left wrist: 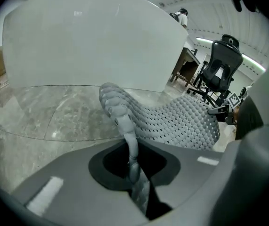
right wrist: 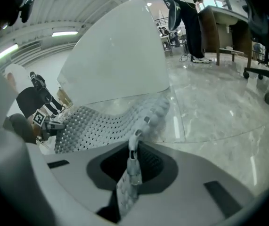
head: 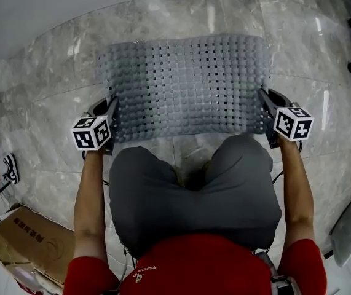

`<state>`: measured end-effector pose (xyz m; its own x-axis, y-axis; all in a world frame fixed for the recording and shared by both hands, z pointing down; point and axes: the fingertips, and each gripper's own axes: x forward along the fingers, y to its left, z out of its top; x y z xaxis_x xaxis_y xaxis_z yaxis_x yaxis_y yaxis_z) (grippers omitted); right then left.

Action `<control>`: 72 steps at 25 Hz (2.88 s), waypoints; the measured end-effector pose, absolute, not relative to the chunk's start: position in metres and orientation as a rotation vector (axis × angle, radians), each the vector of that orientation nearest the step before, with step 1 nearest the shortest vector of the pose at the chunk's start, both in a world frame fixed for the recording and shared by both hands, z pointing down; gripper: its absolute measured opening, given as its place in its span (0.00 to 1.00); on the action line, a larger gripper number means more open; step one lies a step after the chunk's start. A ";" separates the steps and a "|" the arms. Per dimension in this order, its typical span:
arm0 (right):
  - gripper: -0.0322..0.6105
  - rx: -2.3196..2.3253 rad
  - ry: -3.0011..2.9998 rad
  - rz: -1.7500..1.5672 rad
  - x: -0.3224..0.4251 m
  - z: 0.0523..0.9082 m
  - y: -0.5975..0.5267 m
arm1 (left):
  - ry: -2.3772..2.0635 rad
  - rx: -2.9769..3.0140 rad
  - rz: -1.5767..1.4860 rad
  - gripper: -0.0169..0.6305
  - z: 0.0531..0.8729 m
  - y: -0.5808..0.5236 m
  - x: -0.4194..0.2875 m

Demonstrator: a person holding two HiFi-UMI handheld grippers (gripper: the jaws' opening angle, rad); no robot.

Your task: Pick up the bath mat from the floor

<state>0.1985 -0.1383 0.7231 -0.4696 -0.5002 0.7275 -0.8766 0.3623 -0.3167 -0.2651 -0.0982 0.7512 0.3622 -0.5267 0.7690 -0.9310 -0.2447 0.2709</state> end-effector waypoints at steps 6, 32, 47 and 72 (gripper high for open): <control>0.12 1.180 -2.174 0.933 0.190 0.692 -0.132 | -1.266 1.977 0.671 0.09 0.718 -0.093 -0.253; 0.11 1.398 -2.567 0.660 0.176 0.484 -0.154 | -1.562 2.217 0.322 0.09 0.506 -0.121 -0.262; 0.11 1.463 -2.659 0.568 0.189 0.443 -0.156 | -1.639 2.272 0.279 0.09 0.464 -0.122 -0.253; 0.11 1.541 -2.683 0.602 0.189 0.439 -0.157 | -1.651 2.260 0.224 0.09 0.457 -0.121 -0.249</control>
